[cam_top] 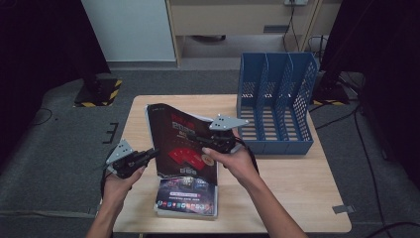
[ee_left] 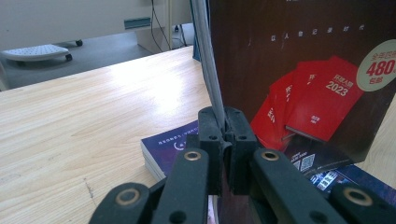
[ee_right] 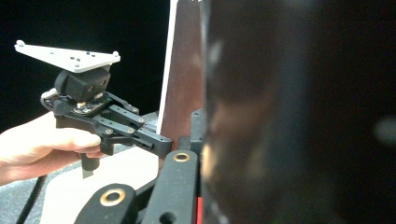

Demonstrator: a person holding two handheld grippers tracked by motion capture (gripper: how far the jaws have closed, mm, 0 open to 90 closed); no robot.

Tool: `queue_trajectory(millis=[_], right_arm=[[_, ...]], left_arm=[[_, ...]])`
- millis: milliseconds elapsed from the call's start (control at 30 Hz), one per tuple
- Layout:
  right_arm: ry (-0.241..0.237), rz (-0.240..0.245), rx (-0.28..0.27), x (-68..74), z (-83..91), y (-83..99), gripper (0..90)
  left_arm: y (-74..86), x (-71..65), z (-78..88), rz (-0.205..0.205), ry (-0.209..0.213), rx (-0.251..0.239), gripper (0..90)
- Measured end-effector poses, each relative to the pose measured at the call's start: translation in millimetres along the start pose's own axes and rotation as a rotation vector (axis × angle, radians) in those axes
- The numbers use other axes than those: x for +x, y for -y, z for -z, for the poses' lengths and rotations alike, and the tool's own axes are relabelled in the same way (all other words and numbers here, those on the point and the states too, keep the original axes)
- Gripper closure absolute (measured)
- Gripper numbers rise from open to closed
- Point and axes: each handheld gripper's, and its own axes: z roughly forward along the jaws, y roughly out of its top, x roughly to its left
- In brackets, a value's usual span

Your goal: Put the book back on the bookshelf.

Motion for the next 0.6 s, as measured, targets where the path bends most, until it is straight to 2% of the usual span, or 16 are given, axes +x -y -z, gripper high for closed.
queue_trajectory(millis=[67,167,200,267,333,367,400,467,500,600], right_arm=[[0.008,-0.003,-0.004,-1.3,-0.4,0.0,85.2],[0.035,0.025,-0.014,-0.1,-0.9,1.5,86.7],[0.038,0.033,-0.018,0.8,-0.6,1.7,86.8],[0.039,0.042,-0.021,2.2,1.1,1.2,86.9],[0.039,0.050,-0.024,3.1,2.0,0.0,86.9],[0.040,0.052,-0.030,3.2,2.4,-0.8,86.9],[0.039,0.053,-0.034,3.1,2.8,-1.7,86.9],[0.043,0.052,-0.047,2.4,3.2,-4.4,86.9],[0.045,0.050,-0.049,2.2,3.2,-5.2,86.9],[0.050,0.051,-0.055,1.6,2.3,-8.5,86.9]], left_arm=[[0.0,-0.7,0.2,0.003,-0.008,-0.001,86.2],[1.1,-0.2,0.3,-0.001,-0.019,-0.001,84.0],[1.9,0.8,-0.2,0.004,-0.028,-0.004,80.8],[4.5,4.7,-1.3,0.017,-0.052,-0.003,72.5],[8.9,10.3,-1.1,0.049,-0.086,-0.007,58.4],[11.3,12.8,-0.6,0.057,-0.099,-0.002,56.1],[13.5,15.0,-0.4,0.050,-0.118,0.017,52.2],[18.7,18.7,-1.0,0.064,-0.151,0.043,38.7],[21.4,20.4,-1.4,0.073,-0.153,0.049,37.1],[25.6,24.8,-3.3,0.058,-0.201,0.094,28.1]])
